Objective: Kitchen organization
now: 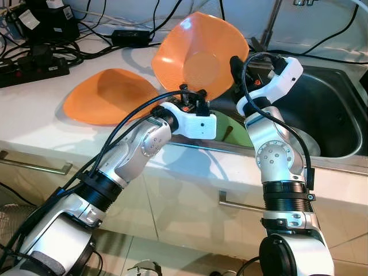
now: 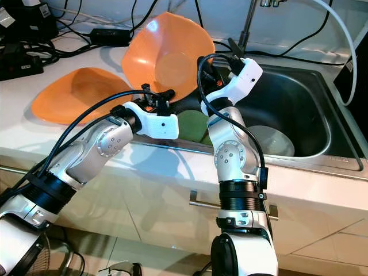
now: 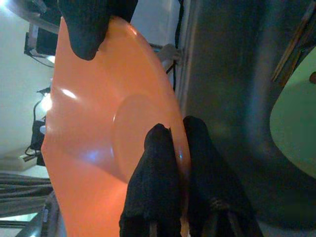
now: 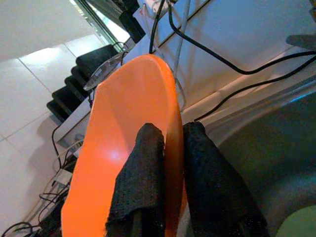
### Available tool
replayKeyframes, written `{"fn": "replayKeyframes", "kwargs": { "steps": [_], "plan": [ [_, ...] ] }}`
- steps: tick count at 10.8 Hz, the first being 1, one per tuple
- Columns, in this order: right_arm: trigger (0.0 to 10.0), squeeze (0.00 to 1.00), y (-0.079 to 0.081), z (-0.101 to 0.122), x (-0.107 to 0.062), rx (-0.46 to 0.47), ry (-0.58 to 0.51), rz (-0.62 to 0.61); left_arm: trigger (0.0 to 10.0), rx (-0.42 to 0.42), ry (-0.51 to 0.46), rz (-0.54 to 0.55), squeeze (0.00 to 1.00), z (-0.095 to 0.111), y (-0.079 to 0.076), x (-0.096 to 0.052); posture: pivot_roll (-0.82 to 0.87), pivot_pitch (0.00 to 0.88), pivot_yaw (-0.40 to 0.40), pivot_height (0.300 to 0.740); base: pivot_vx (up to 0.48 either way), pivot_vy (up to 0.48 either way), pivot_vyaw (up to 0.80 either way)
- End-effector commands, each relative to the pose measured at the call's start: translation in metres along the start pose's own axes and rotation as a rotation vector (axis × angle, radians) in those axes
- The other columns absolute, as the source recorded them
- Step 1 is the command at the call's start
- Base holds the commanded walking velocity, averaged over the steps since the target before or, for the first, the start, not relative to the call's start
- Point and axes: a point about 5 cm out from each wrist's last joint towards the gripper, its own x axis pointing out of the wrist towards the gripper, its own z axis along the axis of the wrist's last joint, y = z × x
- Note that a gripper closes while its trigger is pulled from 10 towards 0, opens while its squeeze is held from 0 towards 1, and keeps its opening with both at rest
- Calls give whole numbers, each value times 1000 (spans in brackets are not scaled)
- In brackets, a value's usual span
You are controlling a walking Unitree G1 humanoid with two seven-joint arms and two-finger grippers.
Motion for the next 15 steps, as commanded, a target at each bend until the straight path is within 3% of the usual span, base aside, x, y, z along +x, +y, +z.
{"fn": "replayKeyframes", "kwargs": {
  "steps": [1, 2, 3, 8, 10, 11, 13, 15],
  "plan": [
    [0, 0, 3, -7, -1, -17, 35, 30, 10000, 24, -34, 19, 0, 6, 8, 0, 82, 21, 10, 740, 0, 0, 0],
    [0, 0, 3, -8, -1, -18, 38, 30, 10000, 32, -32, 19, 0, 5, 8, 0, 83, 18, 10, 740, 0, 0, 0],
    [0, 0, 3, -8, -1, -20, 43, 31, 10000, 29, -31, 22, 1000, 4, 10, 0, 82, 21, 13, 740, 0, 0, 0],
    [0, 0, -5, -1, 1, -27, 9, -25, 10000, 22, -37, 22, 1000, 4, 10, 1, 78, 23, 19, 740, 0, 0, 0],
    [0, 0, -20, 14, 5, -22, -60, -136, 10000, 10, -40, 23, 1000, 6, 8, 1, 79, 21, 18, 740, 0, 0, 0],
    [0, 0, -25, 18, 6, -20, -81, -171, 10000, 6, -38, 17, 0, 6, 6, 1, 81, 21, 17, 740, 0, 0, 0],
    [0, 0, -43, 37, 10, -7, -161, -291, 10000, -9, -34, 10, 0, 5, 5, 1, 84, 16, 16, 740, 0, 0, 0],
    [0, 0, -65, 54, 11, -55, -222, -407, 10000, -48, -28, 13, 0, 5, 3, 1, 85, 15, 13, 740, 0, 0, 0]
  ]
}}
